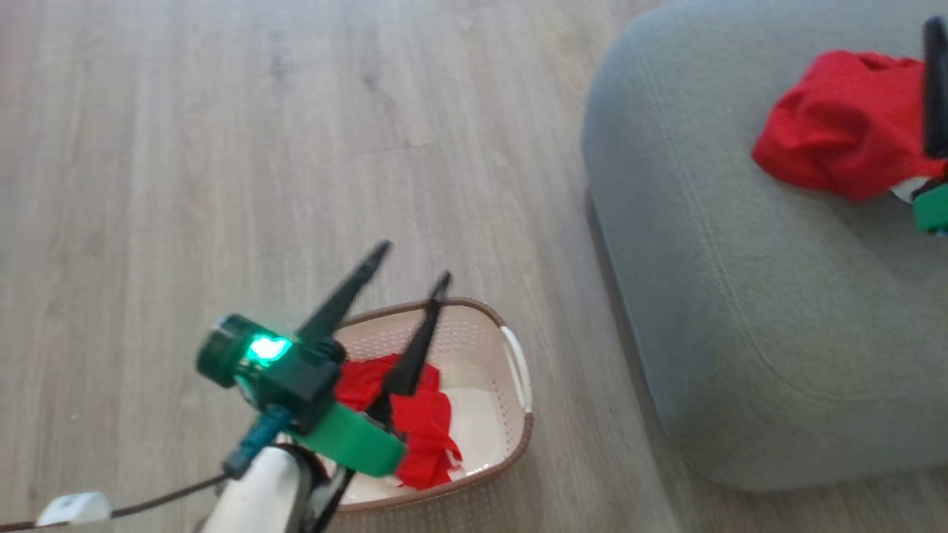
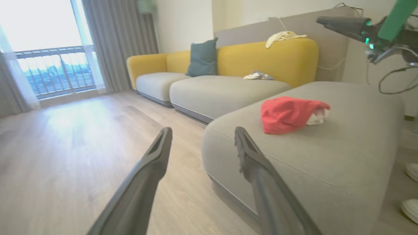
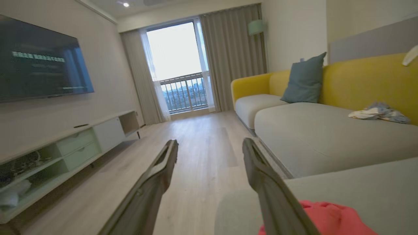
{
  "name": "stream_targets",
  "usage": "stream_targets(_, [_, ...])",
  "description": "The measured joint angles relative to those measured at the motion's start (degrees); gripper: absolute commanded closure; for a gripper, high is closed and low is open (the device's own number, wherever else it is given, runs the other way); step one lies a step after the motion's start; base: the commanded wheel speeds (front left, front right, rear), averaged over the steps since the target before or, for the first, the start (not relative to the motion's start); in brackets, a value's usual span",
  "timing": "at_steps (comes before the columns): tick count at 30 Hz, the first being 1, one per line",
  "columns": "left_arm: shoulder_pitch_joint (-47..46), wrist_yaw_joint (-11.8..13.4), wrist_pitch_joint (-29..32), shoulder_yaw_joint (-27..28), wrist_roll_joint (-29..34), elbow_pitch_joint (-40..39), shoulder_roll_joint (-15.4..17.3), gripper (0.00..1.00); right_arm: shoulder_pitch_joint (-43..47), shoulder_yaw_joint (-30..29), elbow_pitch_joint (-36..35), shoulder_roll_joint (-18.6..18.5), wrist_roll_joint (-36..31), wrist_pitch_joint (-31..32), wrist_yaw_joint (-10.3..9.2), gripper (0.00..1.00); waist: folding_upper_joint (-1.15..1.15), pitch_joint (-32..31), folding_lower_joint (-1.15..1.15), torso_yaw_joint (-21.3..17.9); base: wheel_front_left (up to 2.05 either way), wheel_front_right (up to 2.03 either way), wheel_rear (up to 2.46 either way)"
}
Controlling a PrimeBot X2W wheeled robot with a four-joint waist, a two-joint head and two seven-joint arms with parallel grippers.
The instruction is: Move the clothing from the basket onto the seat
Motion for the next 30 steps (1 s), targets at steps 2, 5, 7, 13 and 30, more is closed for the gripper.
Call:
stream_targets(2, [0.02,0.15,0.0,1.99,0.0,-0.46,-0.33,0.0,2.58,0.32,-3.65,0.03,0.7,-0.05,0.0,0.0,0.0,-0.43,0.0,1.26,0.0,0.0,0.0])
stream_targets(5, [0.07,0.73,0.0,3.9,0.0,-0.56,-0.86,0.0,5.43,0.46,-6.6,0.46,0.76,-0.11,-0.01,0.0,0.0,-0.79,0.0,2.57,0.0,0.0,0.0])
stream_targets(7, [0.29,1.45,0.0,5.67,0.0,-0.58,-1.27,0.0,8.05,0.9,-8.88,1.37,0.76,-0.48,-0.01,0.0,0.0,-1.12,0.0,3.9,0.0,0.0,0.0])
stream_targets(13, [1.4,3.96,0.0,9.48,0.01,0.58,-1.64,0.0,14.3,3.05,-12.55,6.55,-0.09,-2.23,-0.01,0.0,0.0,-1.97,0.0,7.99,0.0,0.0,0.0])
stream_targets(30, [4.81,7.16,0.0,10.06,-0.35,7.81,-2.0,0.0,31.46,-2.43,-10.9,21.58,-10.84,-3.36,-0.01,0.0,0.0,-3.66,0.0,15.61,0.0,0.0,0.0])
